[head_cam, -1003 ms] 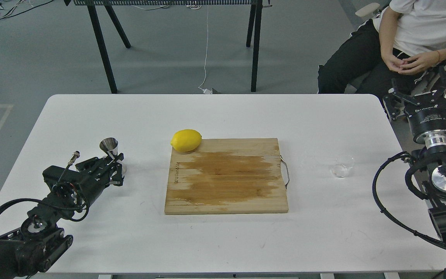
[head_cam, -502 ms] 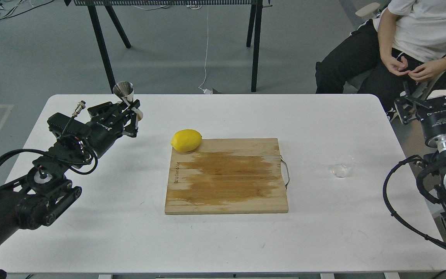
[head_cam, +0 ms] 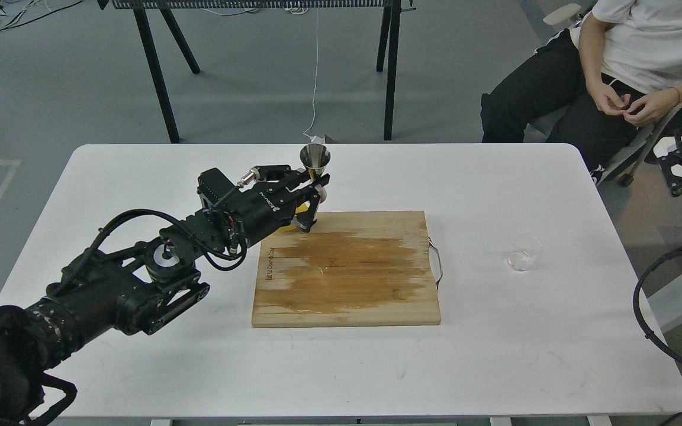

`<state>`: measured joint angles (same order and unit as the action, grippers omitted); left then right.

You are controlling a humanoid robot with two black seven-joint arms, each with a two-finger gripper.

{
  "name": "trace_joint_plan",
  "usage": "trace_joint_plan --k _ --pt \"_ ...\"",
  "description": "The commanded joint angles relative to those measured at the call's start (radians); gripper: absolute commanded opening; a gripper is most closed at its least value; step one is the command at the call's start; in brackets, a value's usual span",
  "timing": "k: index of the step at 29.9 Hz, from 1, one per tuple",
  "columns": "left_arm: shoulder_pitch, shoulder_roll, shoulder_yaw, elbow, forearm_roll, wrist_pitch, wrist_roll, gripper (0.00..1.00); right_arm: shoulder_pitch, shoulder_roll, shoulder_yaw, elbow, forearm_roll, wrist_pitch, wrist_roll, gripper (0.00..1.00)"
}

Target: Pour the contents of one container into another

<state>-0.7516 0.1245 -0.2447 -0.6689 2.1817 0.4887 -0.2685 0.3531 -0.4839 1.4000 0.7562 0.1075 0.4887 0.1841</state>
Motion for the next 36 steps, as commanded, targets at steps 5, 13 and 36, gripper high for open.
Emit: trace_joint_plan --k 5,13,36 --pt "0.058 -0.088 0.070 0.077 0.000 0.000 0.008 0.13 -0.005 -0.004 0.002 0.002 0.000 0.000 0.000 1.00" --pt "0.057 -0.125 0.090 0.155 0.000 0.000 0.020 0.15 -0.005 0.001 0.002 0.002 0.000 0.000 0.000 1.00" --pt "0.067 -0.125 0.084 0.150 0.000 0.000 0.049 0.62 -0.005 0.001 0.001 0.002 0.000 0.000 0.000 1.00"
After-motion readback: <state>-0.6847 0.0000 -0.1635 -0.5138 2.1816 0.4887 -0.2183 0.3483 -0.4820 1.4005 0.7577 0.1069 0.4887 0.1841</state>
